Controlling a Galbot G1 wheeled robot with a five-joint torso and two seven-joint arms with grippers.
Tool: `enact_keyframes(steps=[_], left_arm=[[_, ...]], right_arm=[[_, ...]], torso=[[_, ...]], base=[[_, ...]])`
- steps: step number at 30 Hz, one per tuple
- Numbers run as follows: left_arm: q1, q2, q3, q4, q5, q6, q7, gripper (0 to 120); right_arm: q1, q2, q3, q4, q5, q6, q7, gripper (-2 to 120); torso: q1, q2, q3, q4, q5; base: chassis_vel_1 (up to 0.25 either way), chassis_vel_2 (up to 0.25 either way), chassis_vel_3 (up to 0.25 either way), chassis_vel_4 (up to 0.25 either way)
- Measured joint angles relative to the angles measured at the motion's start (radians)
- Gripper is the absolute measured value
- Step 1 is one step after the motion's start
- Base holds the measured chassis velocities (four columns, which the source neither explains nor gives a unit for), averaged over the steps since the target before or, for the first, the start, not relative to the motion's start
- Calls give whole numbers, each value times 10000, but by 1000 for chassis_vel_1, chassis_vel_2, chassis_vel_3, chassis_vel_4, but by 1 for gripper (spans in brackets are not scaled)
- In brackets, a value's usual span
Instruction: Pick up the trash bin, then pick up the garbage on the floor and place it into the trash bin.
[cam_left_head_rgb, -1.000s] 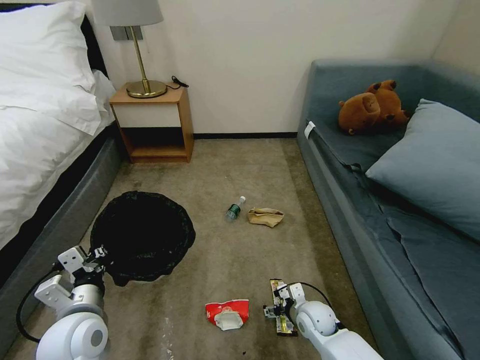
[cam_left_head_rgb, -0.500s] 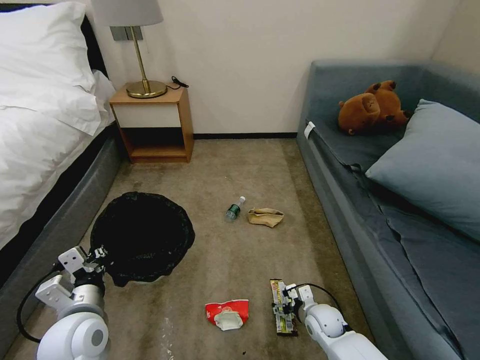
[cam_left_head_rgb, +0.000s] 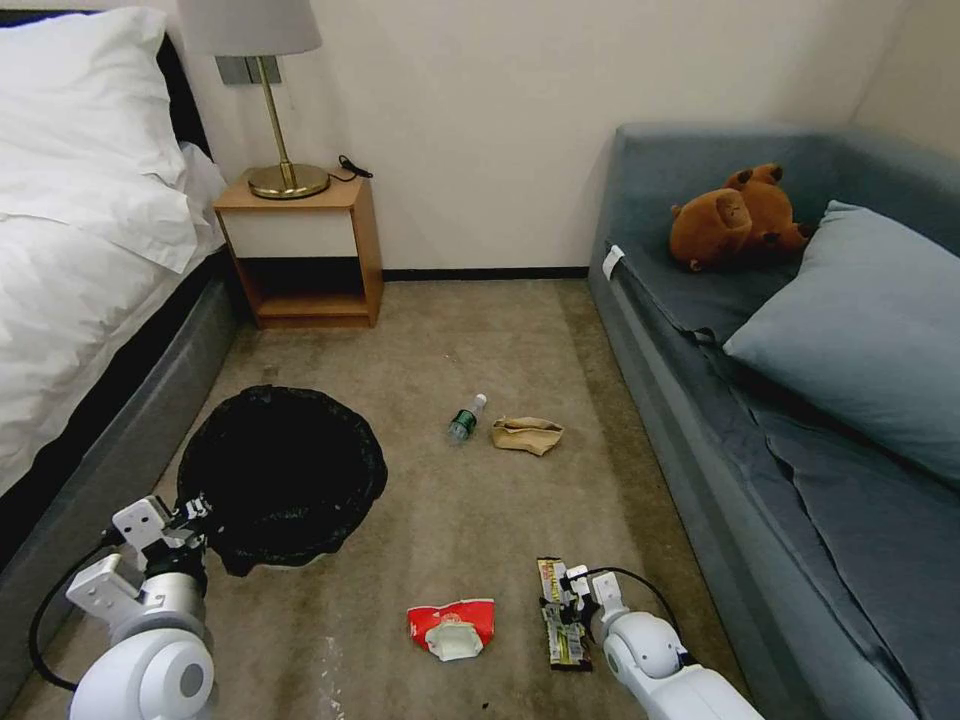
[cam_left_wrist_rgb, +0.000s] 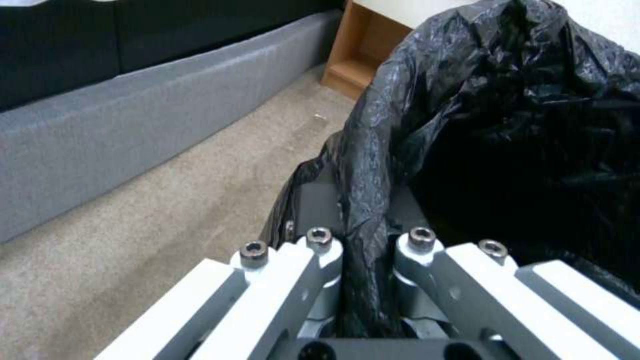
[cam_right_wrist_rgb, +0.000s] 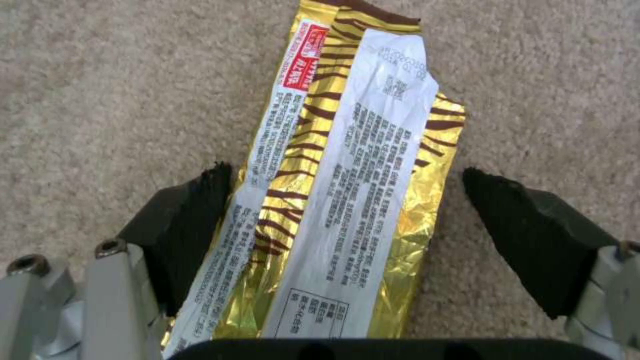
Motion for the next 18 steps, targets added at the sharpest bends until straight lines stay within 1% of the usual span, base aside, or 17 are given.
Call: enact_keyframes(steps=[3,4,10,11,12,14,16,18], left_arm=[[-22,2,0,-9,-6,0,0,4],[-32,3,1,-10,-12,0,0,4],[-54,18,2,8,-18,0,-6,4],[-63,22,0,17,-24,1,-9,4],[-63,22,0,17,-24,1,-9,4],[-93,17,0,48,-26,7,-18,4],[-101,8,5,53,-27,12,-21,4],[-122,-8,14,55,-24,27,-30,4]], right_arm=[[-55,-35,27,0,-38,43,-25,85],[-88,-69,40,0,-55,56,-36,85],[-233,-186,112,139,-70,62,-14,85],[-292,-242,108,288,-51,61,37,82],[-292,-242,108,288,-51,61,37,82],[-373,-364,100,571,55,-10,89,73],[-382,-391,98,637,77,-31,99,71],[-440,-478,110,821,137,-81,180,64]], torso=[[0,-2,0,3,7],[0,-3,0,7,9],[0,-8,3,10,18],[1,-9,5,10,21],[1,-9,5,10,21],[2,-11,8,7,18],[2,-10,8,7,17],[2,-11,8,-1,5]], base=[[0,0,0,0],[0,0,0,0],[0,0,0,0],[0,0,0,0],[0,0,0,0],[0,0,0,0],[0,0,0,0],[0,0,0,0]])
